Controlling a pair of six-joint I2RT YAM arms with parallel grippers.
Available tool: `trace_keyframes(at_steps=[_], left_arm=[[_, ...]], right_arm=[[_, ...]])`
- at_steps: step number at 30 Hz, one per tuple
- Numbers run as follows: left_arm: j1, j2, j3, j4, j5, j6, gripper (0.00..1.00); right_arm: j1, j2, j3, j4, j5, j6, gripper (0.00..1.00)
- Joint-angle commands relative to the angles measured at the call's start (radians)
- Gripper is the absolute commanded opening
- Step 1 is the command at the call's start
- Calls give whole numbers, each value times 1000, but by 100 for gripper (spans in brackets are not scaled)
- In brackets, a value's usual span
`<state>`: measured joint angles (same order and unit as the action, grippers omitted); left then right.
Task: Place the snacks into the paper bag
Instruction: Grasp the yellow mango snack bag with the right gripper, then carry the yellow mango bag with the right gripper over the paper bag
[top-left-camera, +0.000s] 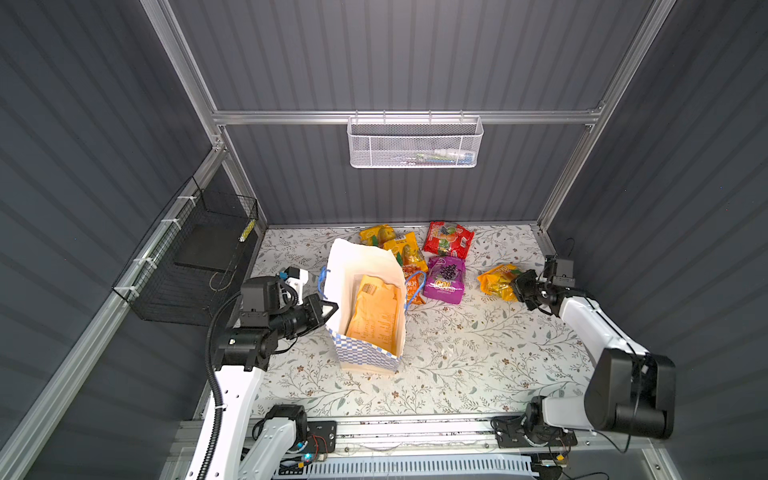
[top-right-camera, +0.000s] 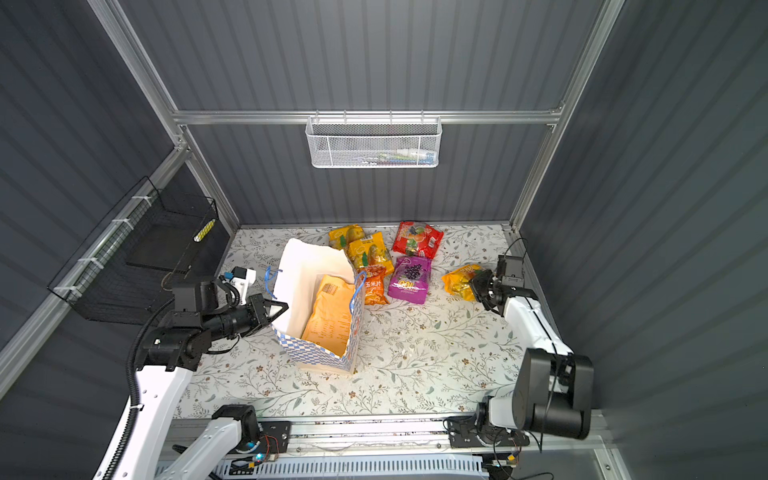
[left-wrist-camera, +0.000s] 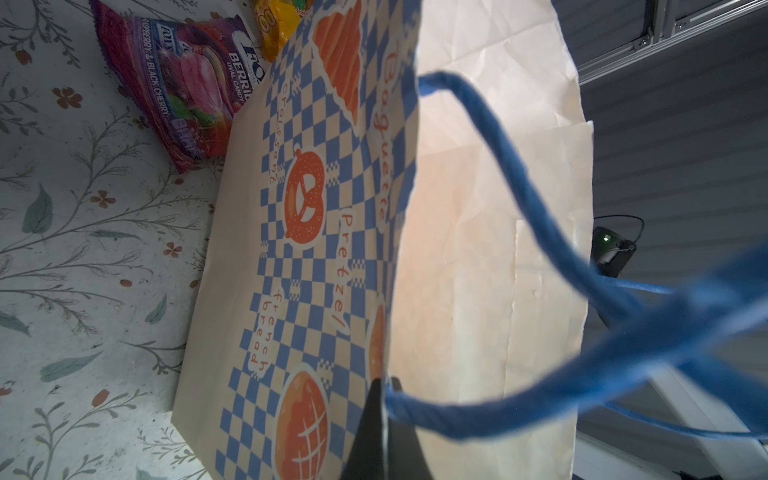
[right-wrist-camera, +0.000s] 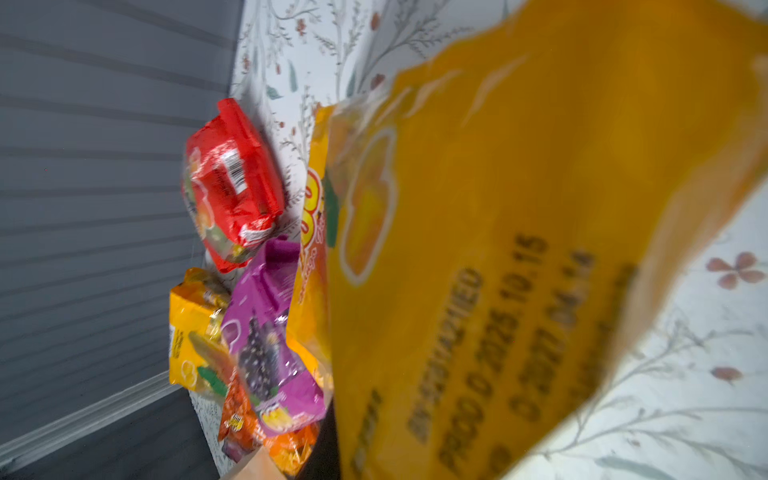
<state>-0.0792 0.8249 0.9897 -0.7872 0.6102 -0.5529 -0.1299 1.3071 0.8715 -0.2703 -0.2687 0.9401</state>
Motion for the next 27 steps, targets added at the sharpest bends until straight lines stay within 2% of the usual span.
trace_keyframes(at_steps=[1, 6, 12, 19, 27], left_arm=[[-4, -13, -9, 32, 29, 16, 0], [-4, -37, -5, 27, 33, 16, 0], [-4, -49, 27, -23, 32, 36, 0], [-4, -83, 88, -143, -86, 43, 0], [-4, -132, 125, -191, -122, 20, 0]], right_arm=[[56, -120, 60, -8, 32, -64, 0], [173, -252, 175, -89, 83, -119, 0], [368, -315, 346, -146, 154, -197, 0], [613, -284, 542, -179, 199, -308, 0], [910, -197, 741, -165, 270, -473, 0]])
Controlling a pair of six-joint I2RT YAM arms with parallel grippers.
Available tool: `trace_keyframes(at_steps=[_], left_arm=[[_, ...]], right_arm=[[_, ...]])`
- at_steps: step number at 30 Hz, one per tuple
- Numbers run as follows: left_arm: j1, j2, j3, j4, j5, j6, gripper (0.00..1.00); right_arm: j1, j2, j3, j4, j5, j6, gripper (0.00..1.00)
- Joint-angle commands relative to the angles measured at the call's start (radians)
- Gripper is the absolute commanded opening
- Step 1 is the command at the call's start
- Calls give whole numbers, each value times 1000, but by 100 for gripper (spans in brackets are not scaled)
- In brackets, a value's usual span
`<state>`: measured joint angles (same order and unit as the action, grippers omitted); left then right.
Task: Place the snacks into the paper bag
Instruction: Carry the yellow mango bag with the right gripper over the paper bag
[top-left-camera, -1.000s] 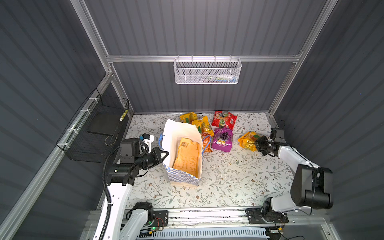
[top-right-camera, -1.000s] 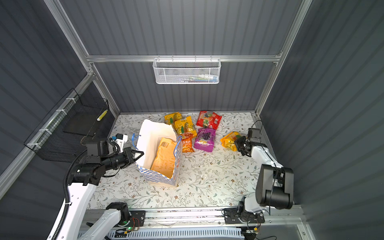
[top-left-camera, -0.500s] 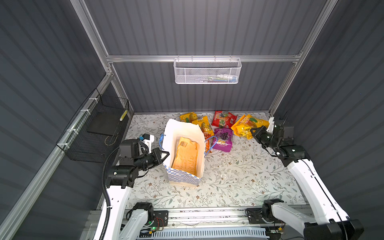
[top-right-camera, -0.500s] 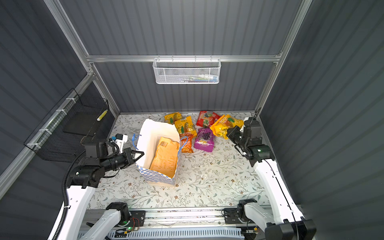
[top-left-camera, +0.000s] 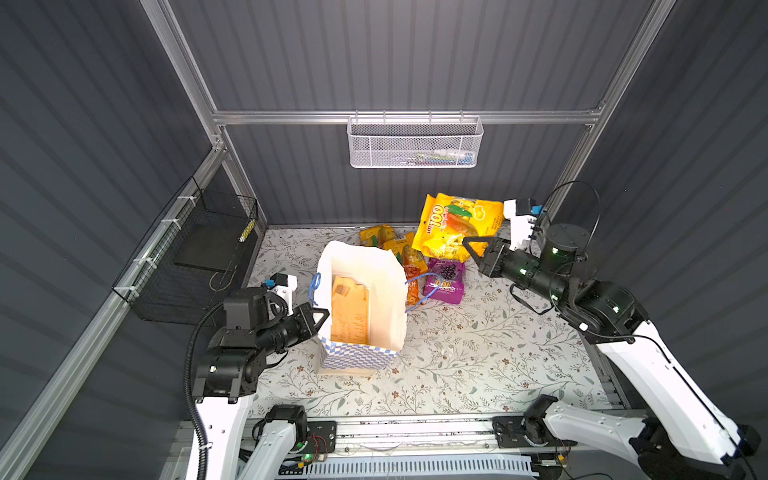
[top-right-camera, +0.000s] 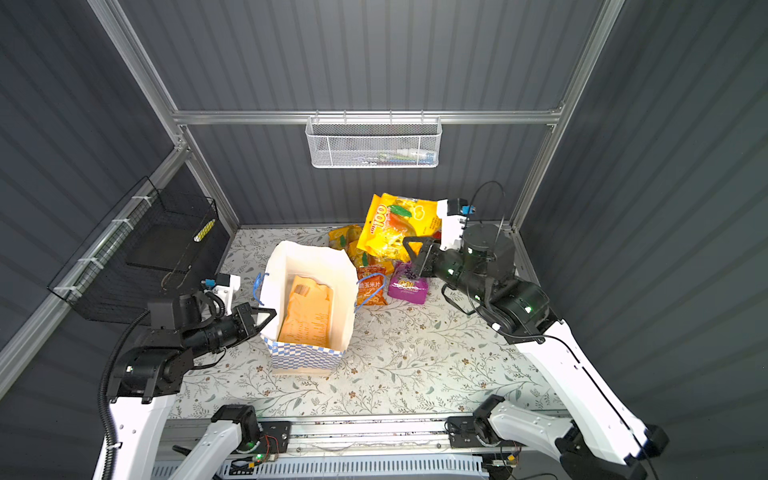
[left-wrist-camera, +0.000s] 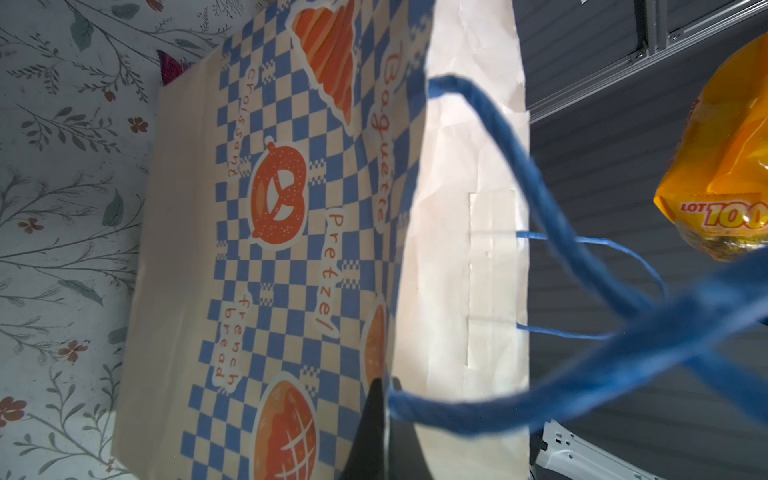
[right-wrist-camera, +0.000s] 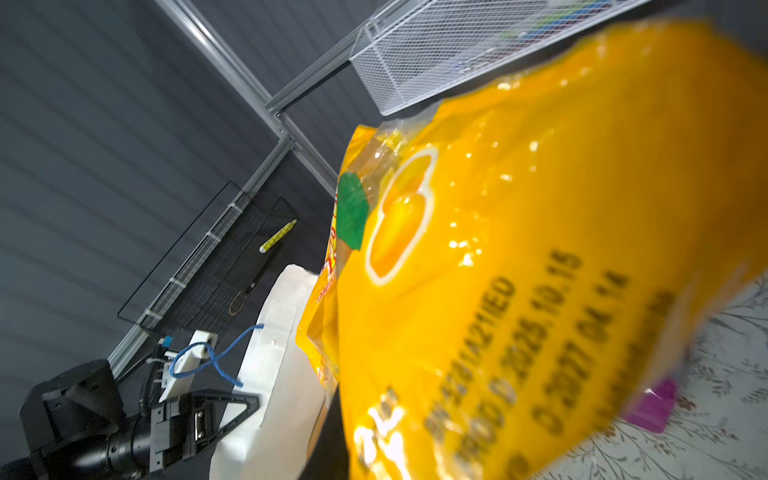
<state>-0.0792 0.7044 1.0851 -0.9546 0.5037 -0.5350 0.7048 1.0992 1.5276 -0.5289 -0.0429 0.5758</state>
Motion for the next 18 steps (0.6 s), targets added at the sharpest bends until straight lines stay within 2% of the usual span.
trace_keyframes(at_steps=[1, 8, 18], left_arm=[[-4, -11, 25, -24, -15, 2, 0], [-4, -25, -17, 1, 14, -10, 0], [-4, -26, -30, 20, 27, -10, 0]], right_arm=[[107, 27, 103, 92, 52, -118, 0], [246, 172, 150, 78, 49, -129, 0], [288, 373, 141, 56, 15, -79, 0]])
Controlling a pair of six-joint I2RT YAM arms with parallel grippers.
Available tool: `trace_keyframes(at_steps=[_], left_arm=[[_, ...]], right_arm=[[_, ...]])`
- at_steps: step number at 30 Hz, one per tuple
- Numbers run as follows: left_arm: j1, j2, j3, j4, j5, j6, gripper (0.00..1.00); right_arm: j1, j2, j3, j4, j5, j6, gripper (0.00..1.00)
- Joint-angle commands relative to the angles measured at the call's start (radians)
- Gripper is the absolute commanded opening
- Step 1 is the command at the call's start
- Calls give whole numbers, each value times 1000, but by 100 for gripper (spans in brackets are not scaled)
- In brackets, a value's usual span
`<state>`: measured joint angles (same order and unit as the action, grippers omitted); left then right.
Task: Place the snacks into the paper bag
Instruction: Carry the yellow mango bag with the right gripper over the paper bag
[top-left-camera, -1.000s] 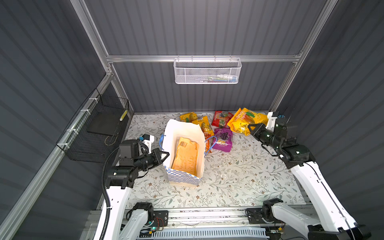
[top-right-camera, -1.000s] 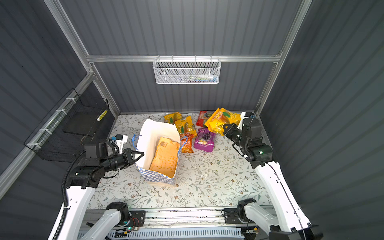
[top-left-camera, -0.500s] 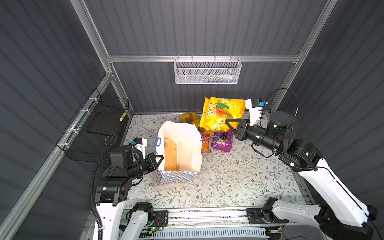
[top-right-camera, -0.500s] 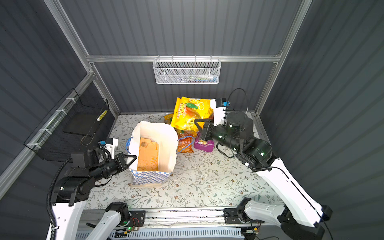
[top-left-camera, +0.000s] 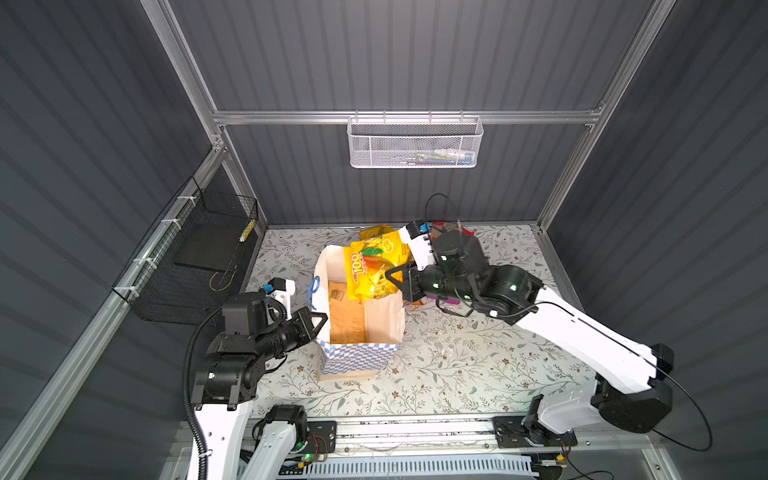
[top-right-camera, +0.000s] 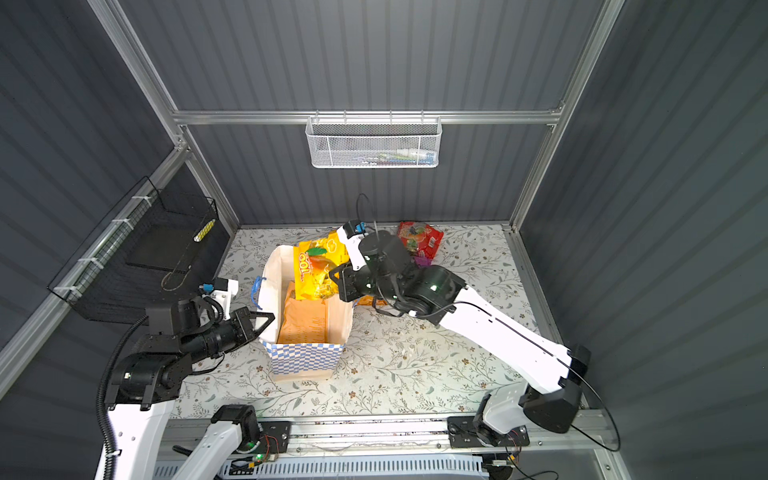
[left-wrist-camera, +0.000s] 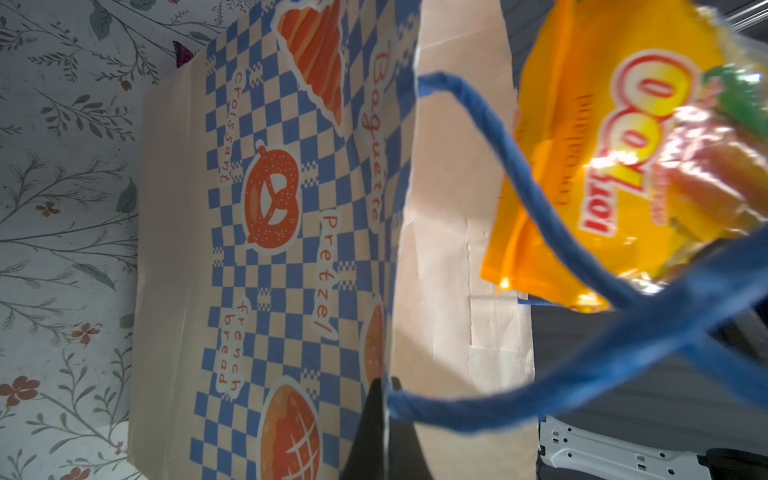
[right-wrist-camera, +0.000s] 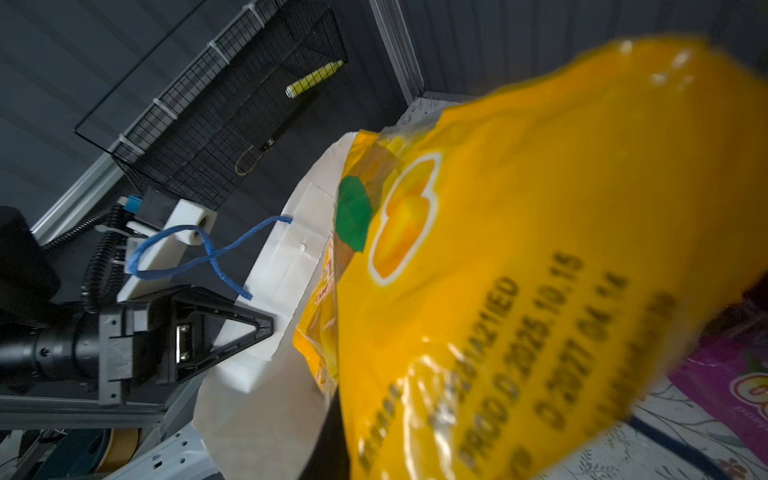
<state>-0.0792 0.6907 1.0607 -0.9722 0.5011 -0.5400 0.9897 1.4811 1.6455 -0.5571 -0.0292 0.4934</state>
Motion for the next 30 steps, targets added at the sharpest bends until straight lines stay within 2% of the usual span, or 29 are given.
trace_keyframes(at_steps=[1, 12, 18, 30], left_arm=[[-4, -12, -5, 36, 30, -5, 0], [-4, -8, -37, 58, 49, -1, 0], [-4, -6, -71, 71, 59, 5, 0], [-4, -6, -80, 15, -5, 48, 0]], right_arm=[[3, 9, 28, 77, 5, 7, 0], [6, 172, 117, 23, -11, 22, 0], [10, 259, 165, 51, -88, 56, 0], [-12, 470, 259, 75, -153, 137, 0]])
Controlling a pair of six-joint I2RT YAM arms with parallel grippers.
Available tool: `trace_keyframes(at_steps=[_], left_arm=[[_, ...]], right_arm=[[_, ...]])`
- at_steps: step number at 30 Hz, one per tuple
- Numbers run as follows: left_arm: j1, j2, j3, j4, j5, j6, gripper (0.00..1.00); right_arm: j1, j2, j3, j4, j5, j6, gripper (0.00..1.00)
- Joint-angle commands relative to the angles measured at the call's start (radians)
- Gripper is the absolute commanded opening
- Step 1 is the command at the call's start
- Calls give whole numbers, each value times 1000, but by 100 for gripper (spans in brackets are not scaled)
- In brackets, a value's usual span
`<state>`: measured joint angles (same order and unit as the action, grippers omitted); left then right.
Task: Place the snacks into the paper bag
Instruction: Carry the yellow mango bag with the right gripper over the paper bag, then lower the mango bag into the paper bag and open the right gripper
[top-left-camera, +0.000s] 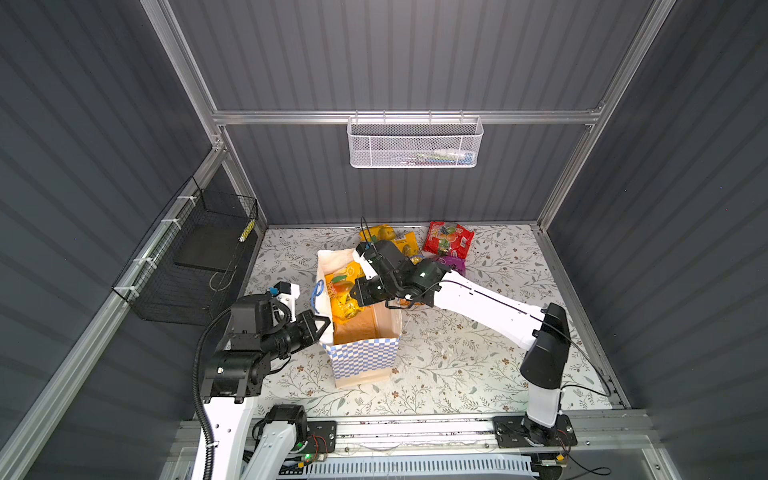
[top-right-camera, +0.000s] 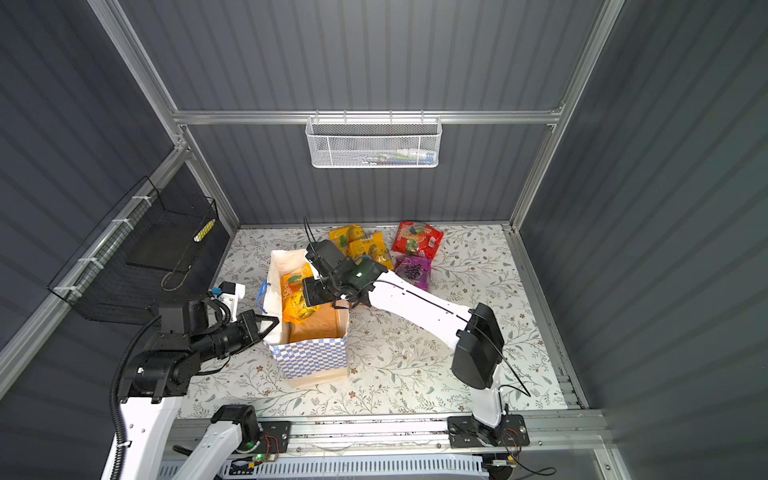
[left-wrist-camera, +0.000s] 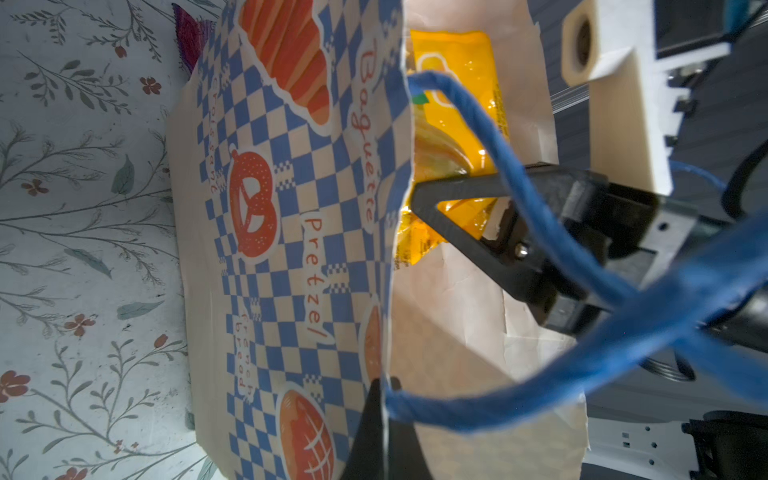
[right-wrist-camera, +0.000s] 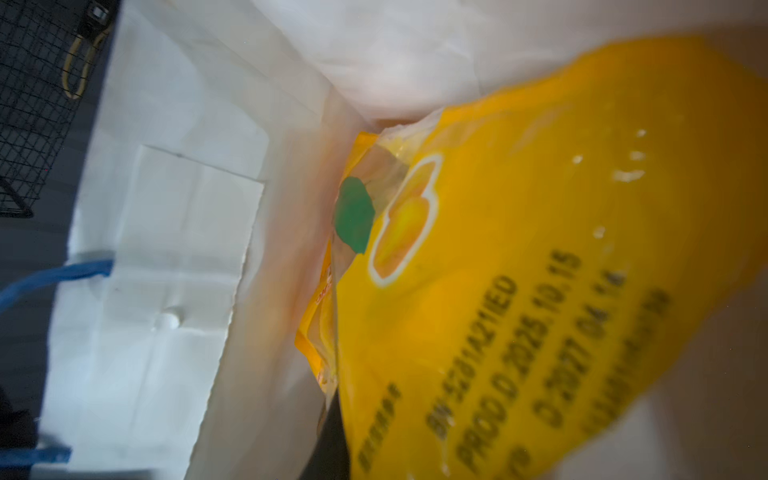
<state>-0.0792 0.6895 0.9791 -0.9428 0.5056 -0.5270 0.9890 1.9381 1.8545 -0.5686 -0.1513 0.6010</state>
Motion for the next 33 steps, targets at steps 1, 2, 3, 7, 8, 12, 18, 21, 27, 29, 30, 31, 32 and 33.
trace_keyframes(at_steps=[1, 2, 3, 7, 8, 12, 18, 21, 27, 29, 30, 31, 32, 33], left_arm=[[-4, -7, 3, -18, -13, 39, 0], [-4, -7, 5, -22, -18, 43, 0], [-4, -6, 8, -30, -25, 47, 0], [-4, -5, 5, -43, -42, 56, 0], [-4, -5, 4, -46, -48, 57, 0], [-4, -2, 10, -65, -95, 63, 0], [-4, 1, 7, -65, -112, 58, 0], [-4, 3, 11, -65, -119, 56, 0], [-4, 8, 16, -94, -141, 61, 0], [-4, 7, 21, -97, -149, 61, 0], [-4, 7, 21, -96, -151, 59, 0], [-4, 7, 21, -98, -151, 59, 0], [-4, 8, 25, -100, -150, 57, 0], [-4, 8, 25, -101, -150, 57, 0]], right_arm=[[-17, 29, 51, 91, -42, 40, 0], [-24, 47, 51, 92, -47, 52, 0], [-29, 57, 50, 94, -54, 59, 0], [-35, 98, 70, 83, -42, 38, 1], [-35, 102, 81, 67, -25, 29, 7], [-29, 75, 77, 56, -7, 7, 29], [3, 1, 84, 45, 6, -49, 52], [12, -37, 92, 40, -21, -69, 61], [31, -129, 99, 46, -41, -118, 76], [31, -148, 116, 39, -62, -129, 83], [33, -154, 124, 32, -67, -136, 84], [34, -165, 135, 25, -71, -145, 86], [36, -176, 144, 15, -73, -156, 89], [38, -191, 151, 5, -68, -167, 91]])
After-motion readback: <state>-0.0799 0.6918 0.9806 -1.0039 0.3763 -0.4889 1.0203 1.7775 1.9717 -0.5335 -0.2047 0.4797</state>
